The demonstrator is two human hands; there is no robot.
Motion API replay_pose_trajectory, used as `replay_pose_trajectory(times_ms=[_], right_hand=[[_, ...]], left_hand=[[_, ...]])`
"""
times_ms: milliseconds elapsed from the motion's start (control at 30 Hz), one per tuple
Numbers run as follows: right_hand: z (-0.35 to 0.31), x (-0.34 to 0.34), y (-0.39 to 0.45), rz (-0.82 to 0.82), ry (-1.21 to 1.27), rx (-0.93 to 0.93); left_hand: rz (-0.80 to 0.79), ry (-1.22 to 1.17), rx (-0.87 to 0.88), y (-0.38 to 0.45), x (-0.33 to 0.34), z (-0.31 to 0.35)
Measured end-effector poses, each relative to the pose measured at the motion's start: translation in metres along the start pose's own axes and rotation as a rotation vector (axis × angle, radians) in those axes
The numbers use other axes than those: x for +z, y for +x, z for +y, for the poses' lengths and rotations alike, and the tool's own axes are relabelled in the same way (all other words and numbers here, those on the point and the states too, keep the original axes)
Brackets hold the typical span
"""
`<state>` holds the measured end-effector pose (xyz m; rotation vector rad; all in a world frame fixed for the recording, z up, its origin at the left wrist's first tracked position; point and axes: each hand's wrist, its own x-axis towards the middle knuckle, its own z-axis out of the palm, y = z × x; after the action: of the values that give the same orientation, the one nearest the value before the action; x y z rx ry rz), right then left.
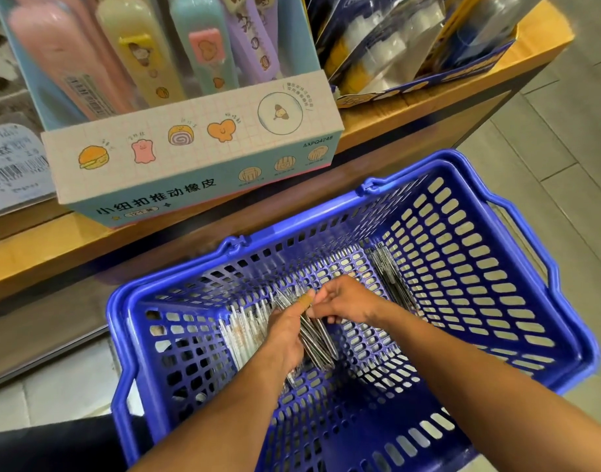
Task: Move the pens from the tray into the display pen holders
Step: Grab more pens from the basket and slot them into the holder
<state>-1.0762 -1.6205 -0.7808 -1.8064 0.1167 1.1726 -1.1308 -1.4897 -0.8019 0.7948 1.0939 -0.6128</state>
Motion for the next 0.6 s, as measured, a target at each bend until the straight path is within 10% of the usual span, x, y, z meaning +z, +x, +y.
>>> replay_pose_trajectory(times_ms=[200,400,600], right_hand=[[0.016,-0.003,-0.005,-0.009,0.052,0.021],[0.058,-0.052,-0.006,0.739,-0.616,0.271],[0.078,-0.063,-0.009,0.606,-0.882,0.391]], left_hand=[[0.064,0.037,-0.041,0.001,0.000,-0.001],[0.090,0.060,-0.035,0.000,-0.003,0.001],[0.088,0.019,-0.023,-0.002,-0.005,0.002]])
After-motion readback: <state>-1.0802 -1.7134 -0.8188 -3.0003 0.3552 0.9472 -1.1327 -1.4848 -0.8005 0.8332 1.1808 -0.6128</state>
